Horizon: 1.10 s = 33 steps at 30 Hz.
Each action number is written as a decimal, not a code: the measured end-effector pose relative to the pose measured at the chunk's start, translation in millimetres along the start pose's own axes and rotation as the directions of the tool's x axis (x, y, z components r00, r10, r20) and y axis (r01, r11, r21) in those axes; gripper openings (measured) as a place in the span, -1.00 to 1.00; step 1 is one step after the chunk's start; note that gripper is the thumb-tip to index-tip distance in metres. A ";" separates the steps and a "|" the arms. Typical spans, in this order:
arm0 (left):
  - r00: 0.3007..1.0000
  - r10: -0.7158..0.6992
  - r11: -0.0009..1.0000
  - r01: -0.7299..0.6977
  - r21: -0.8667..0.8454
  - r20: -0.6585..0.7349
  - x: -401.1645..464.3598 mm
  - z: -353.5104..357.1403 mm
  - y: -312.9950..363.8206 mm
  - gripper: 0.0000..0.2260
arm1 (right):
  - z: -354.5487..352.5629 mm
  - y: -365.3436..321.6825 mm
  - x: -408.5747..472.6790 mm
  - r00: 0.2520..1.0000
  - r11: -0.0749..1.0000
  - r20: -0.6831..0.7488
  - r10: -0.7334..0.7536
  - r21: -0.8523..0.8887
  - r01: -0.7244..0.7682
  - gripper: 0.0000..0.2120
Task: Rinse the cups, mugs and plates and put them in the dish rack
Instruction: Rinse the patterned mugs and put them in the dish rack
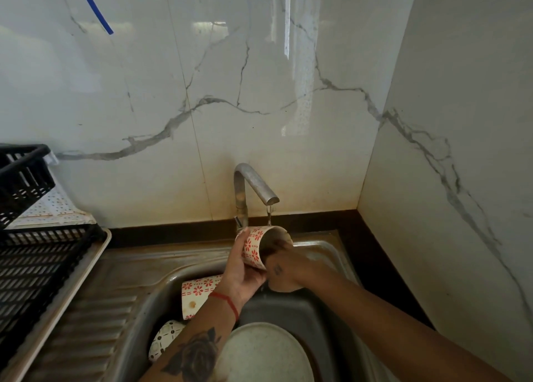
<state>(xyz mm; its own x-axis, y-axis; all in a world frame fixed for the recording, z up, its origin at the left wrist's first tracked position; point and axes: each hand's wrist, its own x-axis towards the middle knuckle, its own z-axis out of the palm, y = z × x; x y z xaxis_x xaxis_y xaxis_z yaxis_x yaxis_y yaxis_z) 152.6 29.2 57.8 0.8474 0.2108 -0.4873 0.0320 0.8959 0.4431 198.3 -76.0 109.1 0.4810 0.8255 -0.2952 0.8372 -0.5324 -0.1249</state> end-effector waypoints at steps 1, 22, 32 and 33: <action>1.000 0.001 1.000 -0.001 -0.012 -0.005 0.7 -1.7 -0.6 -0.45 | -1.3 -3.3 -0.5 1.000 0.997 -0.002 -0.015 0.075 0.015 -0.49; 0.994 0.037 0.992 -0.048 0.113 0.098 1.6 7.3 12.8 -0.50 | -5.8 -26.2 12.6 0.990 0.684 -0.137 0.034 -0.719 -0.123 -0.40; 1.000 0.003 0.997 -0.005 0.082 0.027 2.7 13.2 7.5 -0.53 | -10.0 -28.4 19.4 0.982 0.980 -0.167 0.092 -0.160 -0.119 -0.59; 1.000 0.000 0.997 -0.001 0.071 0.023 2.1 12.0 7.5 -0.53 | -11.9 -27.5 16.1 0.987 0.996 -0.140 0.084 -0.017 -0.087 -0.63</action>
<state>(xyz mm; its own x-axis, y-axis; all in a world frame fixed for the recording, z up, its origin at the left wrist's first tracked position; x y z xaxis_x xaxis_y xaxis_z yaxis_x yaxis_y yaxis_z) 161.0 31.7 69.0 0.8591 0.2015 -0.4704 0.0686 0.8655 0.4961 186.2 -45.9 119.1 0.5809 0.7961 -0.1694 0.7965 -0.5989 -0.0830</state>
